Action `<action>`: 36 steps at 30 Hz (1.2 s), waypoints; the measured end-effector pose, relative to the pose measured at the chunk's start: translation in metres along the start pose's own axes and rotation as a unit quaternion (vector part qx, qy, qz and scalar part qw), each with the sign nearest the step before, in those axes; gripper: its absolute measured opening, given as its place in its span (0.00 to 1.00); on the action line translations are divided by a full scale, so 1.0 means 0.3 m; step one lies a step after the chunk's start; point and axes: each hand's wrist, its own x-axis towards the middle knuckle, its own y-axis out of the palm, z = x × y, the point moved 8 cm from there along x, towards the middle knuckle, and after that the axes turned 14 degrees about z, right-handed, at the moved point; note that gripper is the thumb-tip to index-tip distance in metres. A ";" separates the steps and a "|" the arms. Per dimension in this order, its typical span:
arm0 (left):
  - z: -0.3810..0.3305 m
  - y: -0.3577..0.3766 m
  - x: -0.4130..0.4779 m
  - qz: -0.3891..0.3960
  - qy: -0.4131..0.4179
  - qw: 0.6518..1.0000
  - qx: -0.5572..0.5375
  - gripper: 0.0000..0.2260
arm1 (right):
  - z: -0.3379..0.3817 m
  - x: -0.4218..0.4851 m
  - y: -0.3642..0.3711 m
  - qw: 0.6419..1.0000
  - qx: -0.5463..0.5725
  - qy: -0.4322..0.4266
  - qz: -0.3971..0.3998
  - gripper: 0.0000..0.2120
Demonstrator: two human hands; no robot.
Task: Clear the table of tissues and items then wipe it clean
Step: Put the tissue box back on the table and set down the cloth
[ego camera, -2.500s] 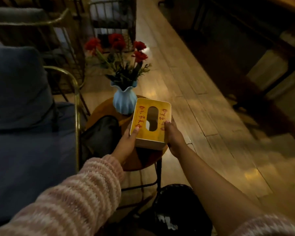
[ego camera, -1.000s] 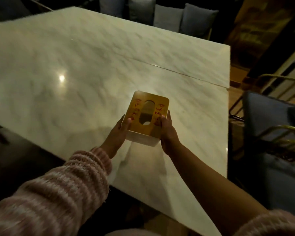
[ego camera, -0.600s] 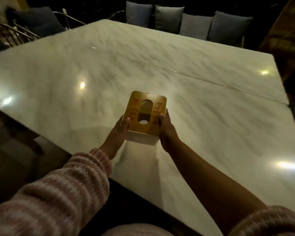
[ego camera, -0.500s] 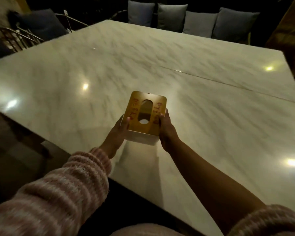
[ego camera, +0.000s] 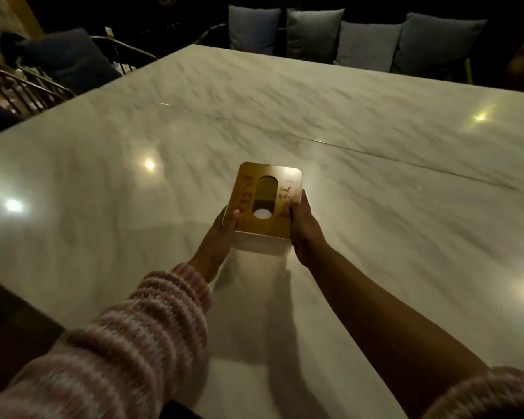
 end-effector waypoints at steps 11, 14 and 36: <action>-0.078 -0.548 0.512 0.104 -0.002 0.994 0.031 0.18 | 0.037 0.558 0.250 0.993 0.042 -0.013 -0.109 0.18; -0.077 -0.620 0.665 0.127 -0.009 0.991 0.037 0.18 | 0.054 0.681 0.246 0.988 0.048 0.000 -0.147 0.21; -0.016 -0.615 1.452 0.239 -0.002 0.969 0.056 0.12 | 0.072 1.205 -0.155 0.950 0.020 0.029 -0.309 0.21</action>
